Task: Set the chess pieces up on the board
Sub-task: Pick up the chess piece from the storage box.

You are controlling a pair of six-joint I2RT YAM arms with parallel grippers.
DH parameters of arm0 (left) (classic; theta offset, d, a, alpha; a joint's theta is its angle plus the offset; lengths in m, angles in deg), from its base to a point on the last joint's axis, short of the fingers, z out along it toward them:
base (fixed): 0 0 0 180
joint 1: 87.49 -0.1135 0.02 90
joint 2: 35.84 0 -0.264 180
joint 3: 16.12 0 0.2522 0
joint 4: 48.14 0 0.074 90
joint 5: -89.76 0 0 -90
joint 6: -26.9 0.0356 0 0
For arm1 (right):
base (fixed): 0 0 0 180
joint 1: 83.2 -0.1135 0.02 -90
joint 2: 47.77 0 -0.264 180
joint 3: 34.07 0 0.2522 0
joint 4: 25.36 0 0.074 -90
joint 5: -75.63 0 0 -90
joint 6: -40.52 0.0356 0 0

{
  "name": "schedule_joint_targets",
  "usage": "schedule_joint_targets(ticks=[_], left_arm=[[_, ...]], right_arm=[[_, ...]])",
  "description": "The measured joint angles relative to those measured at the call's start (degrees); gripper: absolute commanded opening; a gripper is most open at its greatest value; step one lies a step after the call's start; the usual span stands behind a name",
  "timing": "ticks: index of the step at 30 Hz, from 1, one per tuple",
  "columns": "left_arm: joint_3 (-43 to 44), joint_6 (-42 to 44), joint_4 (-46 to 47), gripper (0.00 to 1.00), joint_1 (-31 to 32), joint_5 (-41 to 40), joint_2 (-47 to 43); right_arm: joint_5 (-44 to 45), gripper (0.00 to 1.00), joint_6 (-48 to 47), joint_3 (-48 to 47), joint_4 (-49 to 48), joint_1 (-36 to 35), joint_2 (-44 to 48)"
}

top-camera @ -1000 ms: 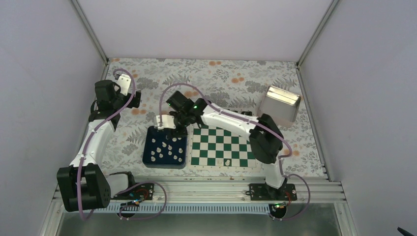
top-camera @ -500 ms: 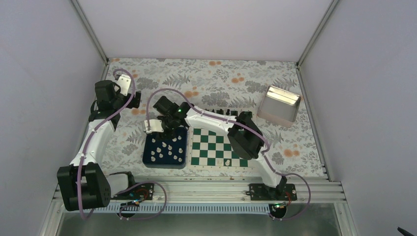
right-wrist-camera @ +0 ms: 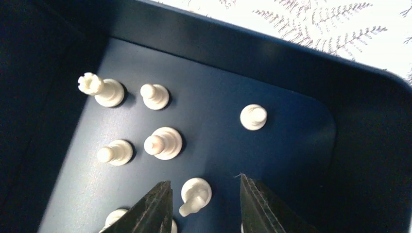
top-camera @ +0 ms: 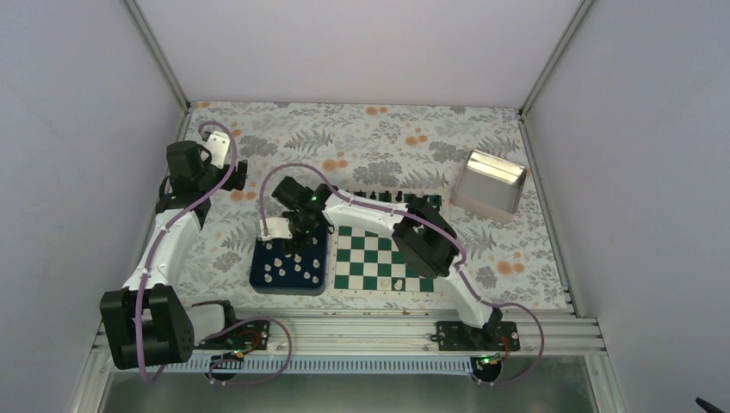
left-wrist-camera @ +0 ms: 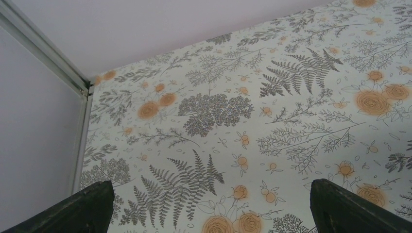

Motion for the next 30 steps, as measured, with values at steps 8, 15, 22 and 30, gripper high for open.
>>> schedule_joint_targets(ticks=[8, 15, 22, 30], left_arm=[[0.0, 0.0, 0.0, 1.0, 0.0, 0.6, 0.0], [0.0, 0.0, 0.0, 1.0, 0.0, 0.8, 0.0], [0.0, 0.1, 0.0, 1.0, -0.4, 0.9, 0.0], [-0.3, 0.1, 0.0, 1.0, -0.6, 1.6, 0.0]], right_arm=[[0.5, 0.38, 0.0, 1.6, 0.7, 0.0, 0.0], [0.9, 0.34, 0.0, 1.8, 0.6, 0.0, 0.0], [1.1, 0.33, 0.2, 1.8, 0.3, 0.0, -0.4], [1.0, 0.23, 0.3, 1.8, 0.2, 0.0, -0.6]])
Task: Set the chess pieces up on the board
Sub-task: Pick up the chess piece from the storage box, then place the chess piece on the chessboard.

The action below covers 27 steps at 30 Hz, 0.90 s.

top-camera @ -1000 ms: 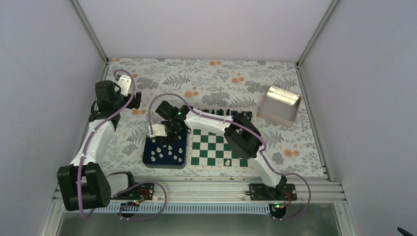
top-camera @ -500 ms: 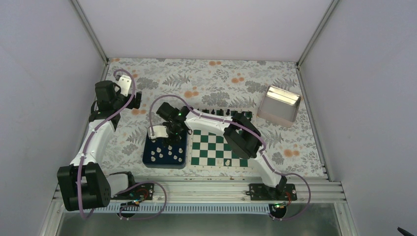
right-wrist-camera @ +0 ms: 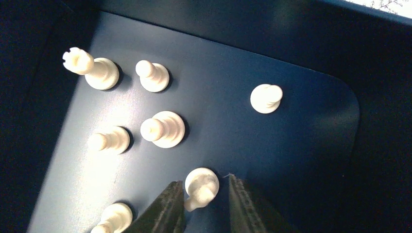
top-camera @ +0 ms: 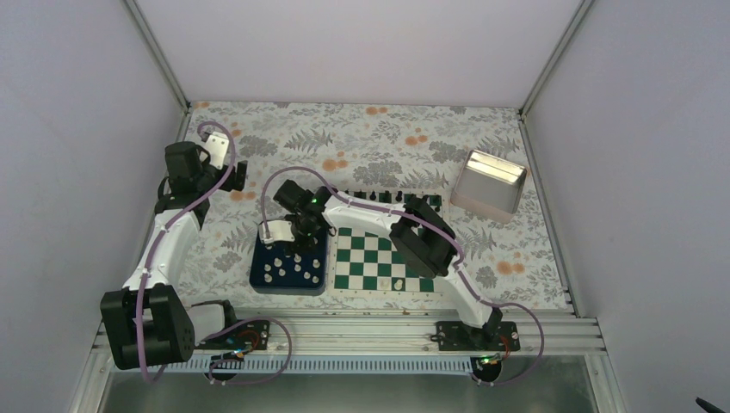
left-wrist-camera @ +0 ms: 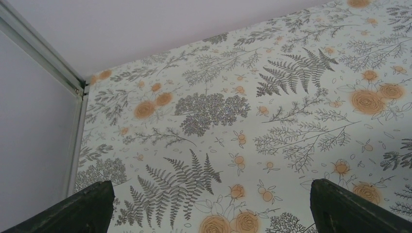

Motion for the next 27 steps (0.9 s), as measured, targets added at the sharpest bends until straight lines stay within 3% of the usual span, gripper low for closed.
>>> schedule_joint_targets(ticks=[7, 17, 27], left_arm=[[-0.1, 0.0, 0.0, 1.0, -0.4, 0.5, 0.0], [-0.1, 0.0, 0.0, 1.0, -0.9, 0.7, 0.0], [-0.1, 0.0, 0.0, 1.0, -1.6, 0.7, -0.1]], right_arm=[[0.0, 0.08, 0.7, 0.0, -0.2, 0.0, 0.0], [-0.8, 0.05, 1.1, 1.0, 0.1, 0.1, 1.5], [-2.8, 0.04, 1.7, 12.0, 2.4, 2.3, 24.3]])
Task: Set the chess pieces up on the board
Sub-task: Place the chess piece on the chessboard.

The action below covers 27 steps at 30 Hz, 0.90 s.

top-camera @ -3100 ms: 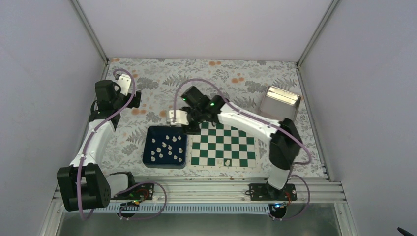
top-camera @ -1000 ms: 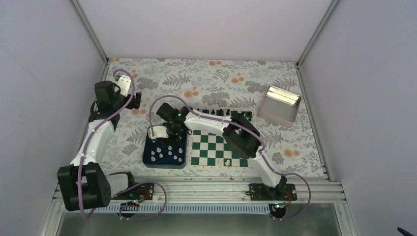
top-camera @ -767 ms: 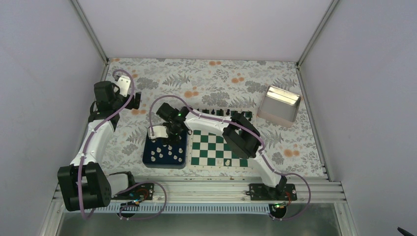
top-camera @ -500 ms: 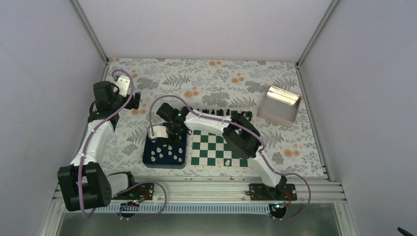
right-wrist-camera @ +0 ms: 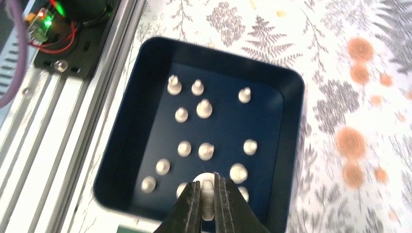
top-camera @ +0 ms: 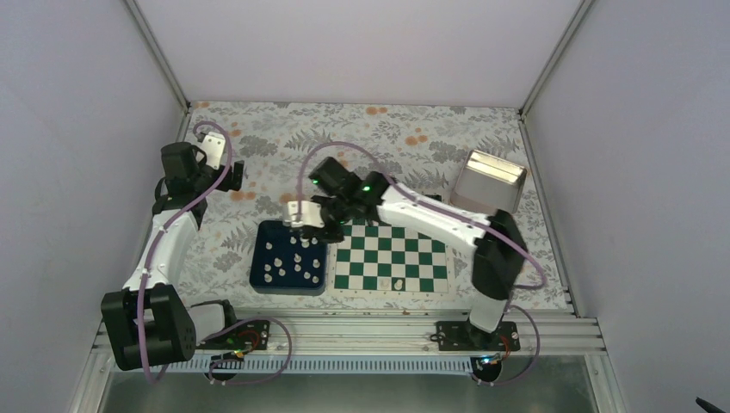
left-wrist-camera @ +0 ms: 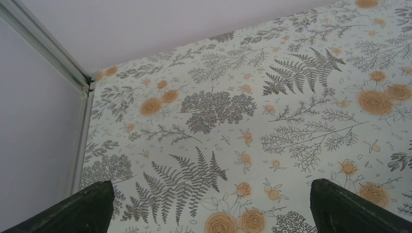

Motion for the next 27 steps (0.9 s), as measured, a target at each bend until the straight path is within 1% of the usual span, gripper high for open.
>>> schedule_joint_targets(ticks=[4, 7, 10, 12, 15, 17, 20, 27], left_arm=[[0.0, 0.0, 0.0, 1.0, 0.0, 0.1, 0.0], [0.0, 0.0, 0.0, 1.0, 0.0, 0.2, 0.0], [0.0, 0.0, 0.0, 1.0, 0.0, 0.6, 0.0], [0.0, 0.0, -0.1, 1.0, 0.0, 1.0, 0.0], [0.0, 0.0, -0.2, 1.0, 0.0, 1.4, 0.0], [0.0, 0.0, -0.2, 1.0, 0.0, 1.5, 0.0], [0.0, 0.0, -0.3, 1.0, 0.0, 1.5, 0.0], [0.0, 0.0, -0.4, 1.0, 0.0, 1.6, 0.0]], right_arm=[[0.4, 0.04, 0.7, 8.9, 0.4, 3.0, 9.5], [1.2, 0.04, 1.3, 17.4, 1.1, 7.1, 16.0], [2.6, 0.04, 1.7, 23.8, 2.1, 11.1, 22.1], [3.6, 0.04, 1.8, 28.7, 3.0, 13.7, 27.9], [4.8, 0.04, 1.6, 34.1, 4.1, 16.2, 35.6], [5.1, 0.04, 1.4, 36.8, 4.5, 17.4, 39.1], [5.6, 0.04, 0.9, 40.8, 4.8, 18.6, 41.9], [7.8, 0.04, -0.8, 50.4, 5.7, 19.8, 44.9]])
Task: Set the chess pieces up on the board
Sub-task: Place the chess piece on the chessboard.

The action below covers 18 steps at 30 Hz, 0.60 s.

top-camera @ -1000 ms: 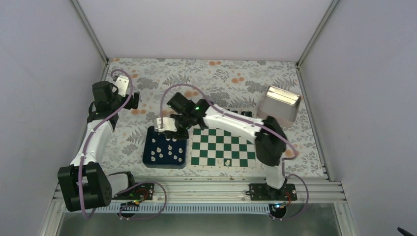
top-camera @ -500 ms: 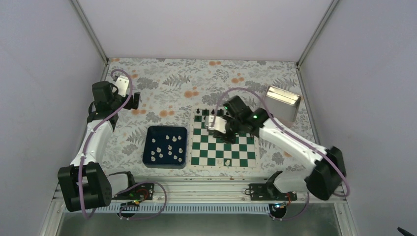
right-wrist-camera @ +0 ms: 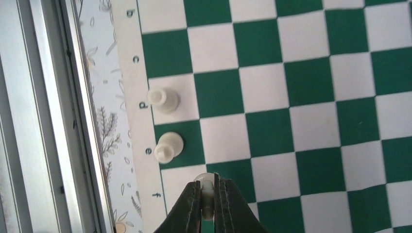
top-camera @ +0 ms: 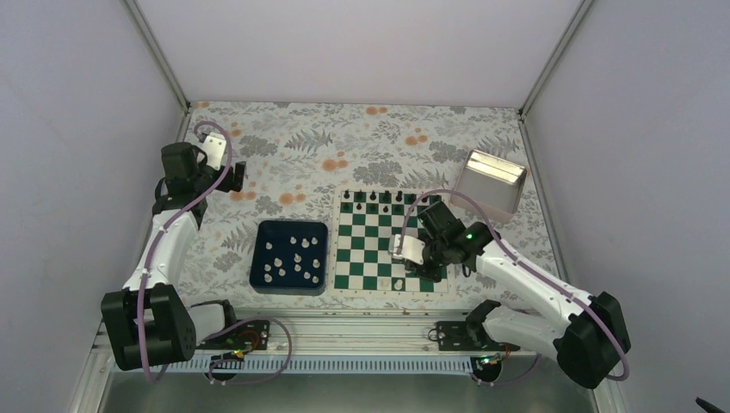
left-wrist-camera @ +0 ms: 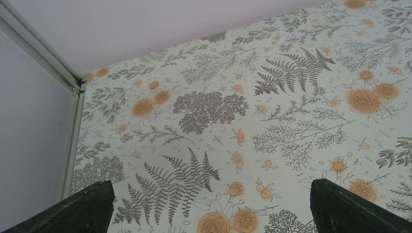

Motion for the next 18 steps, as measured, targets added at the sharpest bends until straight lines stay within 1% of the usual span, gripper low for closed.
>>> schedule_joint_targets(ticks=[6, 11, 15, 18], left_arm=[[0.0, 0.2, -0.1, 1.0, 0.0, 0.2, 0.1], [0.0, 0.4, -0.7, 1.0, 0.0, 0.2, 0.5], [0.0, 0.5, -0.9, 1.0, 0.0, 0.2, 0.6], [0.0, 0.6, -0.9, 1.0, 0.0, 0.2, 0.6]], right_arm=[[0.7, 0.04, -2.1, 3.6, 0.0, 1.0, 2.7], [0.7, 0.04, -3.4, 4.5, -1.0, 1.0, 1.5], [0.2, 0.04, -4.0, 3.9, -2.0, 1.0, 0.5], [-1.4, 0.04, -4.2, 0.6, -2.0, 1.0, -1.4]])
